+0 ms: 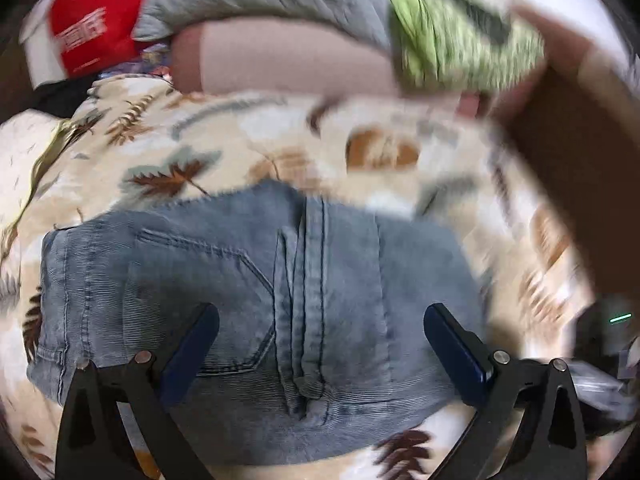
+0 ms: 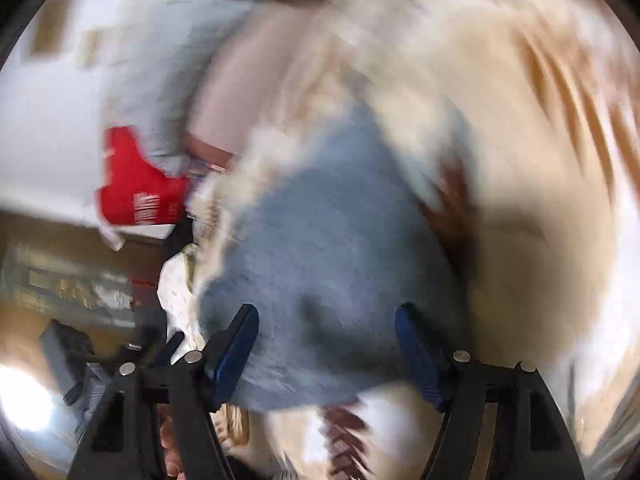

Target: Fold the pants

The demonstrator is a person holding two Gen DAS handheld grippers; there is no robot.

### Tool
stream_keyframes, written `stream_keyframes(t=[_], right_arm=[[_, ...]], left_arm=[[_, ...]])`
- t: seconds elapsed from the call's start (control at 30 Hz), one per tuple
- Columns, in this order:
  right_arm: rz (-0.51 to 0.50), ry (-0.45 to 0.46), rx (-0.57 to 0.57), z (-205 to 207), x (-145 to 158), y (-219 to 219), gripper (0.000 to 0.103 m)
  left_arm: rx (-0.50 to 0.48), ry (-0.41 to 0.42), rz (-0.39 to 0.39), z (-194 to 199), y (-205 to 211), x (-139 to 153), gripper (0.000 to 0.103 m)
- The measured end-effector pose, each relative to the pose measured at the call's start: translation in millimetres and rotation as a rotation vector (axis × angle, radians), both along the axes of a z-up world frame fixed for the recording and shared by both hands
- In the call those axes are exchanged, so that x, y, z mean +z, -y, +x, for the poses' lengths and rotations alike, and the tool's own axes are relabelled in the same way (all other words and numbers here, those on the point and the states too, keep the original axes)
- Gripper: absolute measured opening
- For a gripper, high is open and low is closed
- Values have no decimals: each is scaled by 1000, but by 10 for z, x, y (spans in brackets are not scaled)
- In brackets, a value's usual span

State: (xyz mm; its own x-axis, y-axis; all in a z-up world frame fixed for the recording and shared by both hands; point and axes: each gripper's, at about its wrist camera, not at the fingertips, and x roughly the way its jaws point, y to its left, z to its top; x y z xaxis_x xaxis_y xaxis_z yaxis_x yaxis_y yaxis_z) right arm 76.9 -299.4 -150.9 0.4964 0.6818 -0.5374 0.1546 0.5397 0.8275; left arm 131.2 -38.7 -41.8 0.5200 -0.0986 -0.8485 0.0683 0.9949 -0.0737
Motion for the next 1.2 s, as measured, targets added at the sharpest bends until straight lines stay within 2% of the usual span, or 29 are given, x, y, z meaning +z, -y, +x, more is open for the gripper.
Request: stream_keyframes(t=[0.03, 0.1, 0.17, 0.23, 0.33, 0.43, 0.5, 0.57, 0.7, 0.8, 0.87, 0.93, 0.97, 1.03, 1.07, 1.13, 1.2], right_arm=[[-11, 3, 21, -6, 30, -5, 70], [-57, 2, 54, 29, 157, -10, 70], [-80, 46, 58, 88, 336, 36, 70], [-84, 87, 57, 292, 514, 60, 70], [-51, 74, 89, 732, 550, -5, 70], [-26, -6, 154, 1243, 290, -113, 70], [-104, -53, 114, 1524, 94, -65, 70], [-39, -78, 109, 1647, -10, -25, 70], [-46, -2, 153, 1475, 222, -16, 70], [-45, 30, 158, 986, 346, 44, 70], [-30, 9, 171, 722, 264, 11, 71], [-59, -77, 189, 491, 45, -13, 72], [-57, -88, 188, 410, -25, -8, 70], [-77, -61, 163, 309, 84, 30, 70], [-85, -43, 154, 249, 184, 39, 70], [-98, 16, 134, 133, 306, 30, 72], [-175, -16, 146, 82, 153, 2, 77]], left_arm=[[14, -58, 90, 45, 65, -201, 102], [6, -173, 158, 101, 109, -566, 103], [7, -108, 136, 9, 80, -588, 103], [4, -109, 152, 2, 107, -577, 103], [4, -107, 142, -6, 98, -575, 103], [-5, -80, 142, -50, 105, -579, 103], [-8, -70, 142, -91, 91, -598, 103], [-12, -67, 138, -118, 96, -594, 103], [-18, -80, 98, -93, 49, -530, 103], [1, -61, 38, -70, -54, -403, 103], [16, -23, 2, -83, -107, -284, 103], [27, -29, 14, -53, -97, -284, 103], [15, -62, 31, -6, -74, -345, 103], [-13, -131, 79, 45, 5, -480, 103], [-16, -133, 100, 29, 25, -485, 102], [9, -83, 84, -24, 14, -376, 103], [13, -57, 40, -41, 21, -301, 103]])
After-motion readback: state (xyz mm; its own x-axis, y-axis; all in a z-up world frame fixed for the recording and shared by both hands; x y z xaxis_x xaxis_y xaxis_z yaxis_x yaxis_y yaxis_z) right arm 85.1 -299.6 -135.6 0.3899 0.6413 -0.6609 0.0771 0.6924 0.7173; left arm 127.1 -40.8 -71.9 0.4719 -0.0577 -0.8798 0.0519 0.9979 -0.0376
